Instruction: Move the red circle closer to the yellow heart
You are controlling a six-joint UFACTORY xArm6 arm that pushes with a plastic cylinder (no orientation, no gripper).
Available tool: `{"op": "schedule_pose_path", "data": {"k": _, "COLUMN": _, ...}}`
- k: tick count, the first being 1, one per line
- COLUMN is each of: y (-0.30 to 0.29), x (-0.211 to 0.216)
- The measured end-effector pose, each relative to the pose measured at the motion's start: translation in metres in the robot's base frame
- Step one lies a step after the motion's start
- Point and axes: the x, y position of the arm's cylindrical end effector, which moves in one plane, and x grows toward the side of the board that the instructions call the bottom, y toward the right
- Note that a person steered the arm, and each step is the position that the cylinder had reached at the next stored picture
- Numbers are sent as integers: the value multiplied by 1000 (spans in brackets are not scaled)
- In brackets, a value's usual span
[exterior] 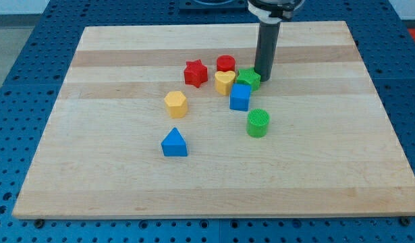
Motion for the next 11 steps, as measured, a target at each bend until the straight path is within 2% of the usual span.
{"op": "schedule_pose_path", "data": {"k": 1, "y": 3, "x": -4}}
{"op": "schedule_pose_path", "data": {"k": 3, "y": -2, "x": -49}}
{"op": "schedule_pose_path", "data": {"k": 4, "y": -16, "x": -55}}
{"op": "schedule_pose_path", "data": {"k": 11, "y": -95, "x": -50}}
